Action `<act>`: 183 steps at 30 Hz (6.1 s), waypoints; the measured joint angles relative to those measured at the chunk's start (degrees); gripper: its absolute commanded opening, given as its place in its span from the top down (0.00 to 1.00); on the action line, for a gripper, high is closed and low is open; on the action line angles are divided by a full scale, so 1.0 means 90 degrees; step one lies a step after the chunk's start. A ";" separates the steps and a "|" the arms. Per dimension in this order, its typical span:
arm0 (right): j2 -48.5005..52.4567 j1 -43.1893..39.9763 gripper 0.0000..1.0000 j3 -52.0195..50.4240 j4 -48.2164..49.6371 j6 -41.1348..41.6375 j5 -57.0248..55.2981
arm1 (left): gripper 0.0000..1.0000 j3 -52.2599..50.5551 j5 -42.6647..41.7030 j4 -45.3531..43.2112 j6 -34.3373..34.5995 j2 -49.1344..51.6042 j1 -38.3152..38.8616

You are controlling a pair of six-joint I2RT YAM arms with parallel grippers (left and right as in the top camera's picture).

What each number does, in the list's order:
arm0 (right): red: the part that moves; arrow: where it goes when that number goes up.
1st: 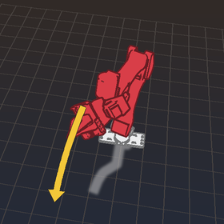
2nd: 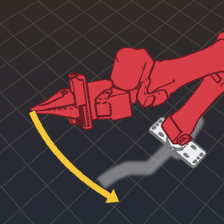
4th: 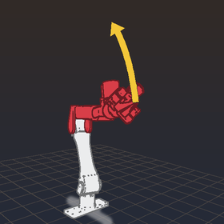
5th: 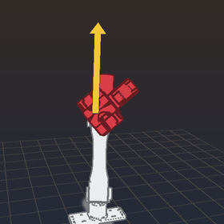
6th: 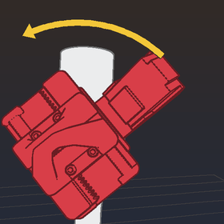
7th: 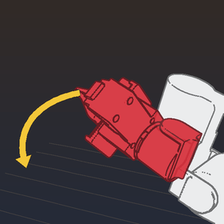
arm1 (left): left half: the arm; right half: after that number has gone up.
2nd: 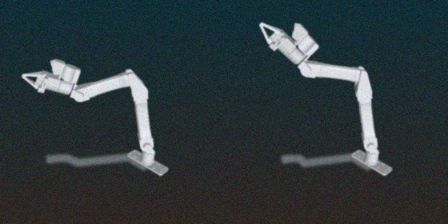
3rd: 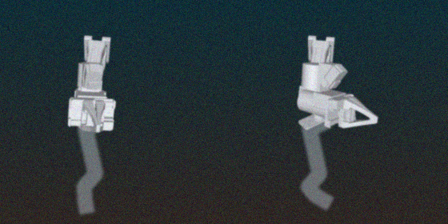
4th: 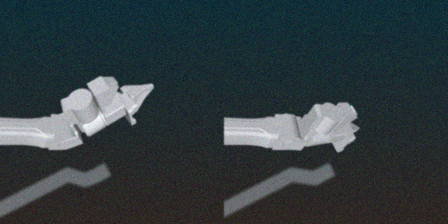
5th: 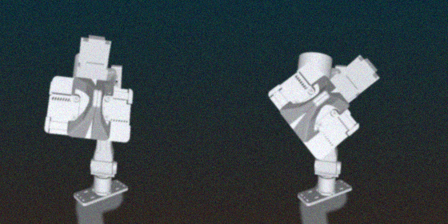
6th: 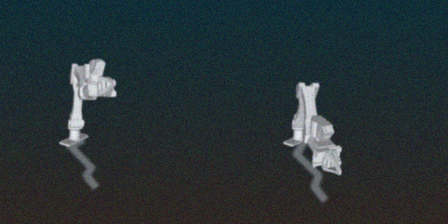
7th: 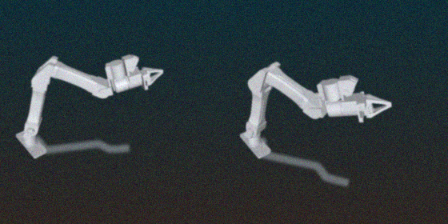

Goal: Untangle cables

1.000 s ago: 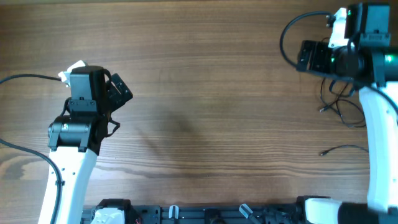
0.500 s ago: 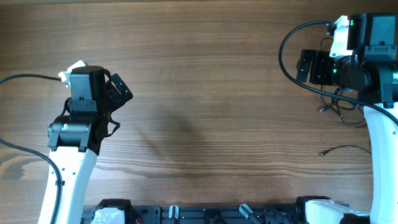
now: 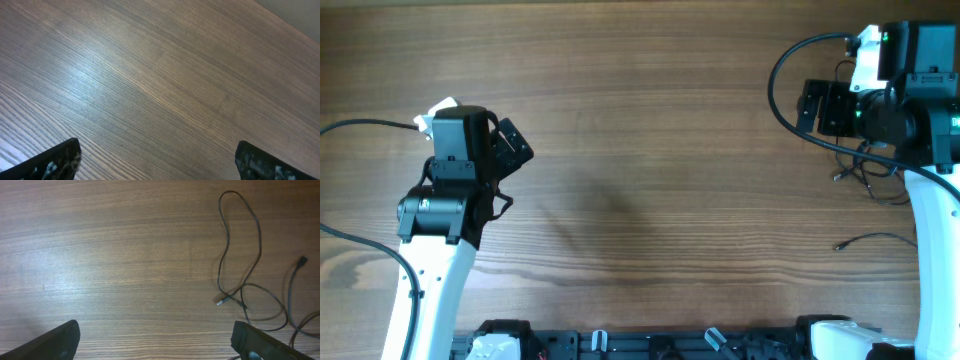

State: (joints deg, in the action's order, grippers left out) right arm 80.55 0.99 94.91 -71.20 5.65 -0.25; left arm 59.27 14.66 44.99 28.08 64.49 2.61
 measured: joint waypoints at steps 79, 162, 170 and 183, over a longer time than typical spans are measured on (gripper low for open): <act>0.0027 0.0000 0.00 0.0000 -0.0002 0.0000 0.0002 | 0.00 -0.6538 -0.1571 -0.4566 -0.0852 -0.7077 -0.0561; -0.7295 0.0000 0.00 -1.0503 0.7898 0.1195 0.1001 | 0.00 -0.6535 -0.1571 -0.4566 -0.0852 -0.7084 -0.0561; -0.8473 0.0000 0.00 -1.0503 0.7907 -0.0063 0.0721 | 0.00 -0.6535 -0.1571 -0.4566 -0.0852 -0.7084 -0.0561; -0.8811 0.0000 0.00 -1.0503 0.7905 -0.0935 0.0418 | 0.00 -0.6535 -0.1571 -0.4566 -0.0852 -0.7084 -0.0561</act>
State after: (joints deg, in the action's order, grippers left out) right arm 1.26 0.99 0.38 -0.05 -2.76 3.51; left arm 0.45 0.51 3.90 20.40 0.73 -2.44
